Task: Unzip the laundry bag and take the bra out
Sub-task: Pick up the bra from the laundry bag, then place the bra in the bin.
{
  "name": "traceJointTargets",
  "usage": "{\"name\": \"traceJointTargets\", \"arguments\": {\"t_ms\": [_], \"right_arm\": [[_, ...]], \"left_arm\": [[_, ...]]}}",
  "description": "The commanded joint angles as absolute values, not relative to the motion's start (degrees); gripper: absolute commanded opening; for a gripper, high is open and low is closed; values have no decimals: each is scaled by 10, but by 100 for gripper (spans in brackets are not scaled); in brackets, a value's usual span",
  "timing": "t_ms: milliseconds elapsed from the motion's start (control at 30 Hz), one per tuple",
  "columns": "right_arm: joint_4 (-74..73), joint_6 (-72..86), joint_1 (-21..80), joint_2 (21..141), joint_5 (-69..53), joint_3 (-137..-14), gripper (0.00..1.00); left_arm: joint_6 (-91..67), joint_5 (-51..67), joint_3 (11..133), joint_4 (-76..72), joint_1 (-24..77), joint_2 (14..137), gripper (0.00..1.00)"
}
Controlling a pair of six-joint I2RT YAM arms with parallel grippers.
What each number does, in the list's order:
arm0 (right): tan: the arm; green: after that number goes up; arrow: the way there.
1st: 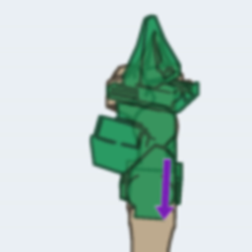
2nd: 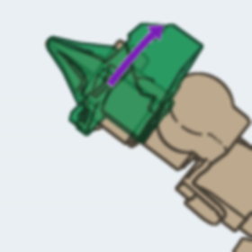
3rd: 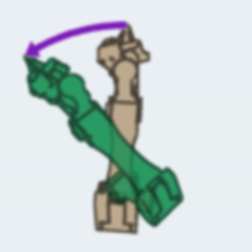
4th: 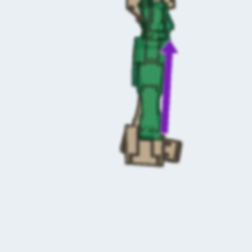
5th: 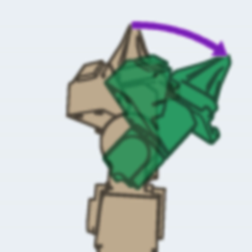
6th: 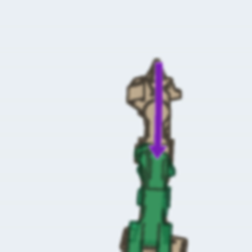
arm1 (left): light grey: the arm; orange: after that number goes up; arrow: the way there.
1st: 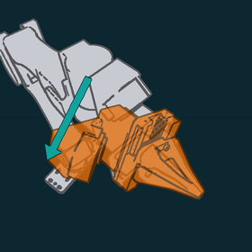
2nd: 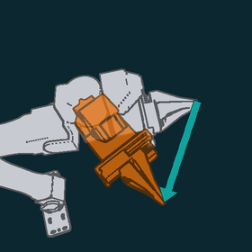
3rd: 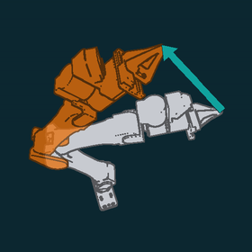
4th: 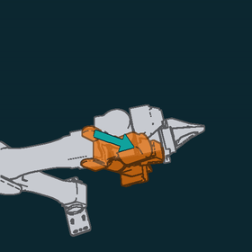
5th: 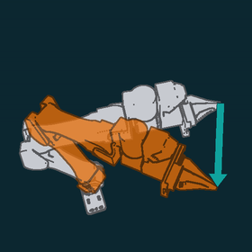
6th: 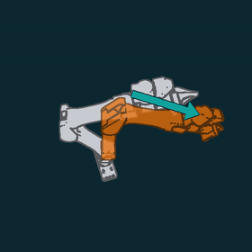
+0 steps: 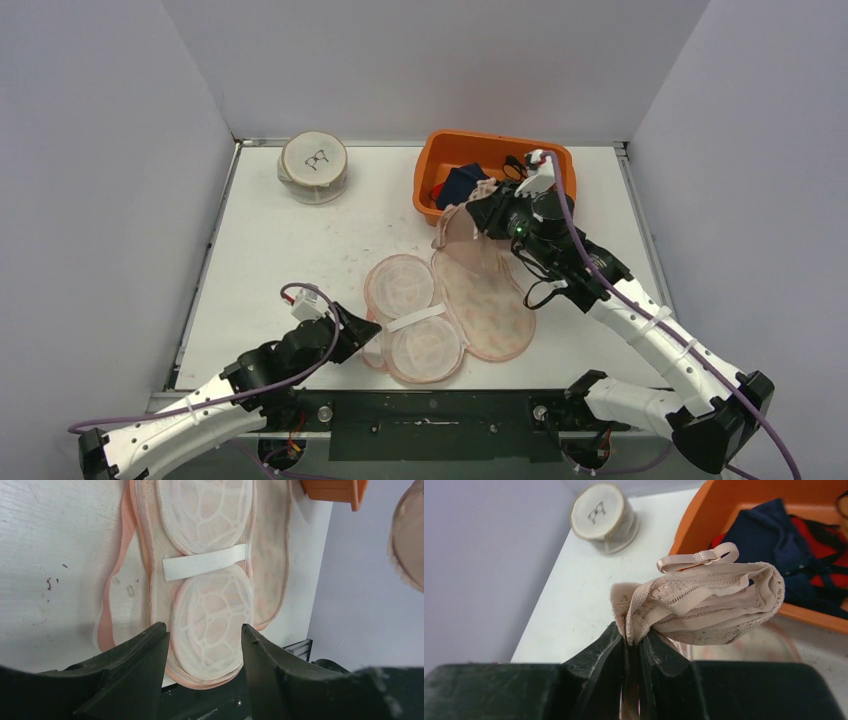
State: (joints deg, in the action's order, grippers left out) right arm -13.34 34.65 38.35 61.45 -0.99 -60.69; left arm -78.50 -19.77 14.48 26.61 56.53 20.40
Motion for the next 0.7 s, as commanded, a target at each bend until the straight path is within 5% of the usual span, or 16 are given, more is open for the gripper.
{"name": "traceJointTargets", "arguments": {"t_ms": [0,667], "right_arm": [[-71,398,341,610,66,-637,5],[244,545,208,752,186,-605,5]], "left_arm": [[-774,-215,175,232,562,223,52],[-780,-220,153,128,553,270,52]]}}
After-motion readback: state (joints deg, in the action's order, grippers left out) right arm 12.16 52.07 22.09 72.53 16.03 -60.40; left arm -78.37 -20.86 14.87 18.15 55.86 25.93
